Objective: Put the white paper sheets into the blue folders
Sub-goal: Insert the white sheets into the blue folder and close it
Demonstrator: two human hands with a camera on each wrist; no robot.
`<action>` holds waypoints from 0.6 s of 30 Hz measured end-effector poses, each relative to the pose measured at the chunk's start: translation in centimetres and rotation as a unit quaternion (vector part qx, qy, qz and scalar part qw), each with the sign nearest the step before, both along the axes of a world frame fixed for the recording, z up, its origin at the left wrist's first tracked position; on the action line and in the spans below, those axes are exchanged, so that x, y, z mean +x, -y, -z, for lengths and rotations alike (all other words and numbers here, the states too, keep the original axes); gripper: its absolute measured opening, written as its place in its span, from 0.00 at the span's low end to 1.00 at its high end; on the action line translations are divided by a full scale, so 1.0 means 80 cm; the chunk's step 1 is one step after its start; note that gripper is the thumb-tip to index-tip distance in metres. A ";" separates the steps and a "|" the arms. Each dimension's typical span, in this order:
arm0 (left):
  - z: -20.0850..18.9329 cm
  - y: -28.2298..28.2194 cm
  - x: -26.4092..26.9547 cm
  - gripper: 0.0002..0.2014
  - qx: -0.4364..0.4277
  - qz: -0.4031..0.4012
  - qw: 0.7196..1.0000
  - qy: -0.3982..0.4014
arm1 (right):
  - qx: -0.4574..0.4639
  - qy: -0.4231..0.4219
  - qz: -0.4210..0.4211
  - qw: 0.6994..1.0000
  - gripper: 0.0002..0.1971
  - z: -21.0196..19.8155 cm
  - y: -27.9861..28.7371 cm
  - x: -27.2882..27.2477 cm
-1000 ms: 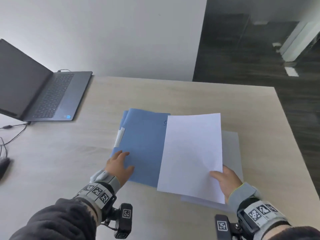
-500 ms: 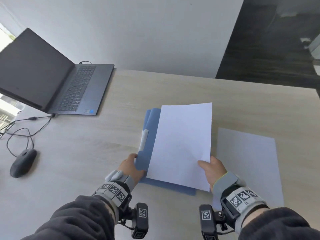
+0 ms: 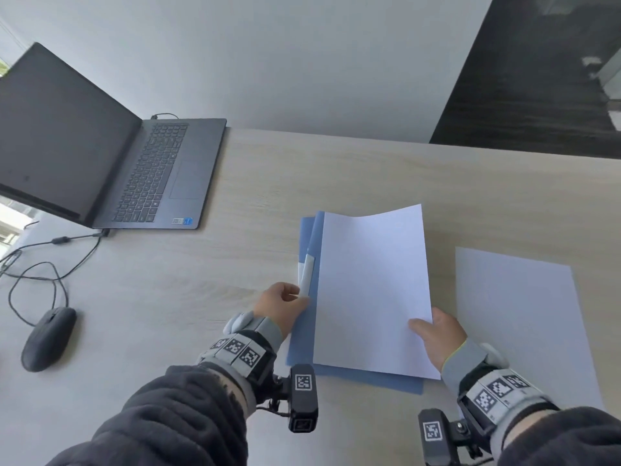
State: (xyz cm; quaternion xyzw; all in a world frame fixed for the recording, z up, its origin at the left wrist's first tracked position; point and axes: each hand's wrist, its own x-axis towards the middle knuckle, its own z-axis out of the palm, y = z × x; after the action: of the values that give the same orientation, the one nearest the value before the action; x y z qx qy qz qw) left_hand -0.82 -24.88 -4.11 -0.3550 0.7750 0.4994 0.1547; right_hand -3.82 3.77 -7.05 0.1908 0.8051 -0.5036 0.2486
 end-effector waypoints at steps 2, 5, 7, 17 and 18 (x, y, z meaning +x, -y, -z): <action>0.003 0.001 -0.004 0.12 0.006 0.006 1.000 0.002 | -0.004 0.004 -0.010 1.000 0.07 0.000 -0.002 0.000; 0.009 0.007 -0.006 0.09 0.052 0.000 0.998 0.022 | -0.012 0.007 -0.014 1.000 0.07 -0.002 -0.001 0.000; 0.013 0.013 -0.006 0.06 0.085 -0.004 0.995 0.050 | -0.019 0.006 -0.013 1.000 0.11 -0.005 0.000 0.001; 0.000 0.055 0.001 0.06 0.127 0.011 0.983 0.134 | -0.022 0.016 -0.026 0.999 0.14 -0.011 0.003 -0.005; -0.002 0.064 -0.001 0.08 0.118 -0.005 0.985 0.128 | -0.022 0.018 -0.027 0.999 0.14 -0.010 0.002 -0.006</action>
State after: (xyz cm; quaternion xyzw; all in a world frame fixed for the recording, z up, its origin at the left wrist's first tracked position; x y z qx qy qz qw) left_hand -0.92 -29.98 -3.93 -0.3993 0.6825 0.5386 0.2910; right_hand -4.29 3.58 -6.25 0.1729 0.7939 -0.5107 0.2810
